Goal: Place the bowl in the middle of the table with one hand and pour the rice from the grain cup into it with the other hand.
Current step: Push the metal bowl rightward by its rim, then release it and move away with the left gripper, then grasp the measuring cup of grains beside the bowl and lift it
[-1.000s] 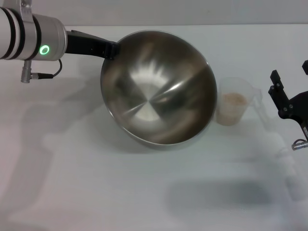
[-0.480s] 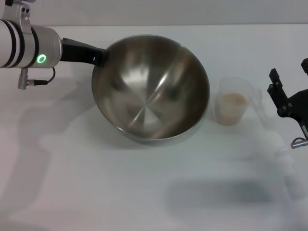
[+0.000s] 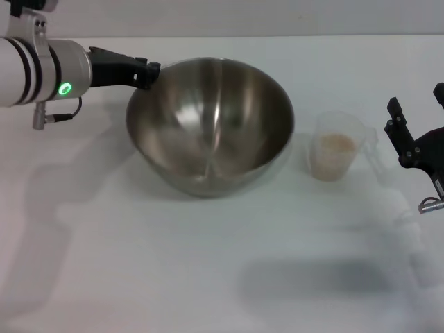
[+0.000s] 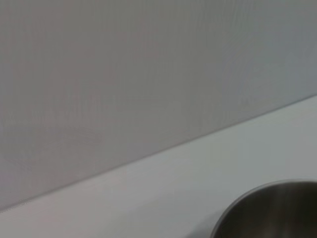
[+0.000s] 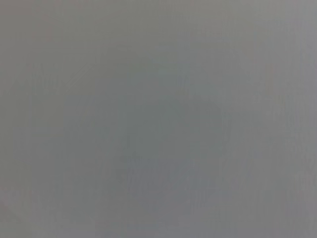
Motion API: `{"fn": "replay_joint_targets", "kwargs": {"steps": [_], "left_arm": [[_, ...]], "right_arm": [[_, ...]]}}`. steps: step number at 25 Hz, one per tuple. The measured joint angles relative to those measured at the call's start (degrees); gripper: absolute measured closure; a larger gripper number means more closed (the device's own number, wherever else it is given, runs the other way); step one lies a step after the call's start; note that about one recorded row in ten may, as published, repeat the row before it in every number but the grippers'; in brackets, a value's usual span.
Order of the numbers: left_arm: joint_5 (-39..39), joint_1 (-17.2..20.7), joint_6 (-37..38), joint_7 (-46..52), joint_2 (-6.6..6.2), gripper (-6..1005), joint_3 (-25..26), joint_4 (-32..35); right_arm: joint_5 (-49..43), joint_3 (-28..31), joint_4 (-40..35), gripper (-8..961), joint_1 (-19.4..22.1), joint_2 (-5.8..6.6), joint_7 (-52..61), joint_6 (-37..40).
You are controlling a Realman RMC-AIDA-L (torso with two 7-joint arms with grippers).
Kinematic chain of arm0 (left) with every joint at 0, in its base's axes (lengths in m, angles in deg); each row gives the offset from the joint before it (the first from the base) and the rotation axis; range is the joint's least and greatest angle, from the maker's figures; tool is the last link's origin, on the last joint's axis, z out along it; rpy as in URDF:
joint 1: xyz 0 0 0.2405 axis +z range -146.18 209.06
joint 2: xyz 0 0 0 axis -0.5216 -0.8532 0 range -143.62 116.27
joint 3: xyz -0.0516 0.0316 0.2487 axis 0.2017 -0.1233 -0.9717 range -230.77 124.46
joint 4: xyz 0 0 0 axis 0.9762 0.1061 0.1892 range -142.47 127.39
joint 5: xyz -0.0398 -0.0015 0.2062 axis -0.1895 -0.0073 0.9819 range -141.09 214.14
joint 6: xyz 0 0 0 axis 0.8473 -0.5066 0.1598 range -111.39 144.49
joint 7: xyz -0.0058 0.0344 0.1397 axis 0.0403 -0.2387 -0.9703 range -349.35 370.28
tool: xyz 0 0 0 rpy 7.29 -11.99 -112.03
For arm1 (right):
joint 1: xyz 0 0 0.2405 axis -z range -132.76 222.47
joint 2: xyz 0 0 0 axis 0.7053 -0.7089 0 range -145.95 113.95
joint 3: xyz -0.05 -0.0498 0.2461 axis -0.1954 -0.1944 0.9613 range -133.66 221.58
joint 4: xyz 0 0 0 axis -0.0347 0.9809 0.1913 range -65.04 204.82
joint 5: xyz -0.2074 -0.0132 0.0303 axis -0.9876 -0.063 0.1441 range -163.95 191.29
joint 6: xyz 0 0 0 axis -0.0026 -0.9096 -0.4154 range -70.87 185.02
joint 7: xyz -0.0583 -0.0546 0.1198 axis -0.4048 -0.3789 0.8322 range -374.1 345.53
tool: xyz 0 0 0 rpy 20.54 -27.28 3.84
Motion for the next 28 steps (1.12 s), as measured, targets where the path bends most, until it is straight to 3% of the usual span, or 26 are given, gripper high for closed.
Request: {"fn": "replay_joint_targets", "kwargs": {"steps": [7,21,28], "left_arm": [[-2.2,4.7,14.0,0.6,0.09,799,-3.7,0.1],[-5.2,5.5,18.2,-5.3,0.06,815,-7.0,0.7],[-8.8,7.1,34.5,-6.2,0.08,815,-10.3,3.0]], "right_arm": [[0.0,0.0,0.0,282,0.0,0.00,0.0,0.4],[0.2,0.1,-0.2,282,-0.4,0.00,0.0,0.7],[0.4,0.1,-0.4,282,-0.5,0.00,0.0,0.7]]}}
